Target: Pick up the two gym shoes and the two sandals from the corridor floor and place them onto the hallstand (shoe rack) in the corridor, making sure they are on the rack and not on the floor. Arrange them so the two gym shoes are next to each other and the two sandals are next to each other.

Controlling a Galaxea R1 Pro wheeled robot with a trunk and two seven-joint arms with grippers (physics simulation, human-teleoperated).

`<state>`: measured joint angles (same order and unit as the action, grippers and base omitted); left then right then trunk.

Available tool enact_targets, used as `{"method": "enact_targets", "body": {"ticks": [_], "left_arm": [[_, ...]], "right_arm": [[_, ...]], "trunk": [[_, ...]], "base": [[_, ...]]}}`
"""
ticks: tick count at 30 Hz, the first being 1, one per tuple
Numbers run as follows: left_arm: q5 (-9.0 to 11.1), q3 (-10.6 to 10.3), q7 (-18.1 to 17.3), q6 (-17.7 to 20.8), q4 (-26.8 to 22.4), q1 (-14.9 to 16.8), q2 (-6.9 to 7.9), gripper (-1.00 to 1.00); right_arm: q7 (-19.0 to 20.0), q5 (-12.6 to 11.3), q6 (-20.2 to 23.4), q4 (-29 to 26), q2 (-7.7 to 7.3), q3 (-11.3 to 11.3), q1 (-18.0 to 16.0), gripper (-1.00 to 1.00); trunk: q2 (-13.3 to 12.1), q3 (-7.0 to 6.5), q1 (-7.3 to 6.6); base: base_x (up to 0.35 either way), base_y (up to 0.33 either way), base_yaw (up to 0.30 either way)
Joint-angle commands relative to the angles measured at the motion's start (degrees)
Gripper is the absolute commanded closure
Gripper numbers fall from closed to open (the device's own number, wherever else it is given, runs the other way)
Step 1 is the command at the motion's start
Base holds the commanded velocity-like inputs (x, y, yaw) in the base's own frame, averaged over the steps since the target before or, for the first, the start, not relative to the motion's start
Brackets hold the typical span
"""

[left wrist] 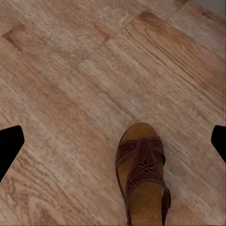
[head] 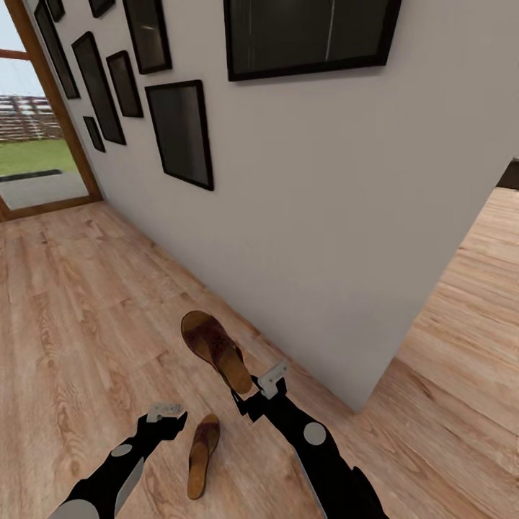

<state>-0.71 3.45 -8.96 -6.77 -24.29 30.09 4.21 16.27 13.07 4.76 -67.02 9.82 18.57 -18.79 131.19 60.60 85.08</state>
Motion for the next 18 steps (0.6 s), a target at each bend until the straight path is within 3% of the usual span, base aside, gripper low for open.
{"method": "enact_targets", "body": {"ticks": [1,8,18], "left_arm": [[-0.08,0.38,-0.44,-0.15,0.01,-0.01,-0.02,-1.00],[-0.04,0.42,-0.48,-0.25,-0.05,-0.22,0.00,-1.00],[0.15,0.49,-0.53,-0.34,0.09,-0.37,0.12,-1.00]], "right_arm": [[0.16,0.20,0.37,-0.10,0.02,-0.03,-0.02,1.00],[0.10,0.20,0.41,-0.14,0.09,0.11,-0.02,1.00],[0.07,0.20,0.39,-0.21,0.11,0.55,-0.02,1.00]], "trunk": [[0.02,0.05,0.01],[0.02,0.05,0.01],[0.02,0.05,0.01]], "base": [[0.163,-0.093,-0.209],[0.085,-0.029,-0.214],[0.007,-0.002,-0.028]]}}
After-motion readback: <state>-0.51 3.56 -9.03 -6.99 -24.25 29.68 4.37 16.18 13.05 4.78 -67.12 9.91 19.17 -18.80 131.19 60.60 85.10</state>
